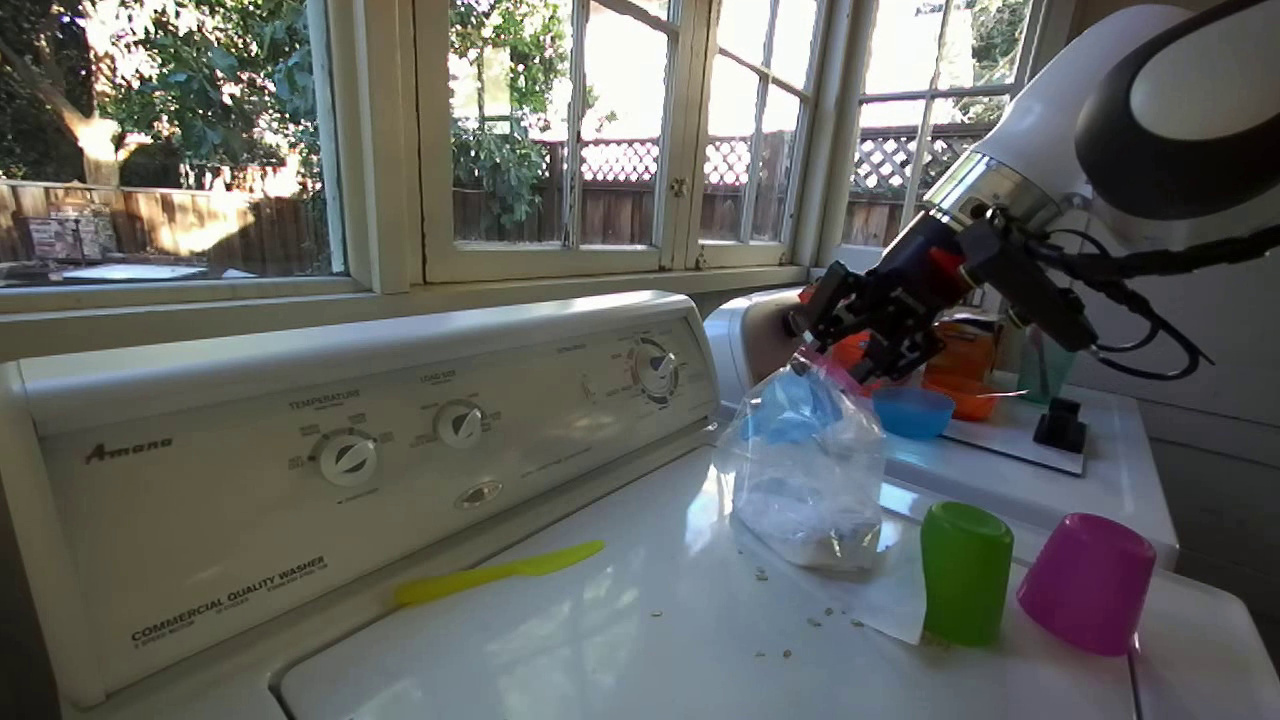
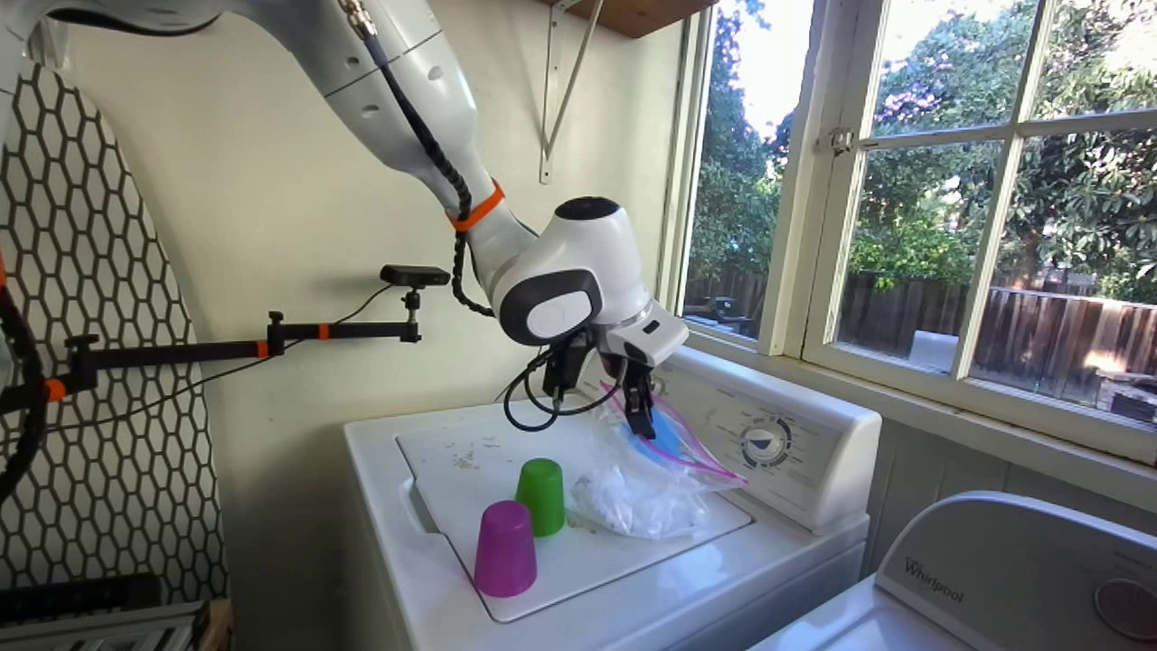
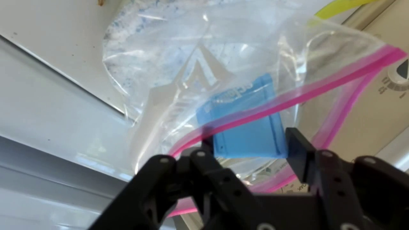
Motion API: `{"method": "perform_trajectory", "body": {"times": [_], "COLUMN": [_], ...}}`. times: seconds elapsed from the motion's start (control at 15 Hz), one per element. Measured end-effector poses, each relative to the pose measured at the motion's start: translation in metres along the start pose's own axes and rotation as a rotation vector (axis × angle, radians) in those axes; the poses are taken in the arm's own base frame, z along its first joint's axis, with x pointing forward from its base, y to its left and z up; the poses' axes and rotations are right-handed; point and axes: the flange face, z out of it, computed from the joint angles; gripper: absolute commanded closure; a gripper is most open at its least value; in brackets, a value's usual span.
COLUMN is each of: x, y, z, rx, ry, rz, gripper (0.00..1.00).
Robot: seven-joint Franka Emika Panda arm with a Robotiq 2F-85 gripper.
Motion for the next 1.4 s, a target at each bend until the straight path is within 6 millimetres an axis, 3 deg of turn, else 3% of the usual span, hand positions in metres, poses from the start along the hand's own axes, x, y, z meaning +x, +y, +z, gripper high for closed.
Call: {"method": "perform_trajectory", "body": {"times": [0.33,0.53,0.6,0.73,0.8,0.93,1.13,1.27,1.4], "x": [0.019,0.024,0.024,0.02,0.016,0.009,-0.001,-0.005,-0.009], "y": [0.029,0.035,0.034,0.031,0.029,0.027,0.027,0.028,0.029], "z": [-0.011,-0.016,-0.016,-0.014,-0.013,-0.008,0.0,0.006,0.012], "rx": [-0.046,-0.051,-0.051,-0.053,-0.056,-0.069,-0.098,-0.116,-0.131], "ry": [0.005,0.014,0.011,-0.002,-0.017,-0.05,-0.092,-0.108,-0.118], "rz": [0.131,0.163,0.161,0.146,0.132,0.101,0.051,0.016,-0.019], "gripper": [0.66,0.66,0.33,0.1,0.05,0.05,0.21,0.49,0.64]}}
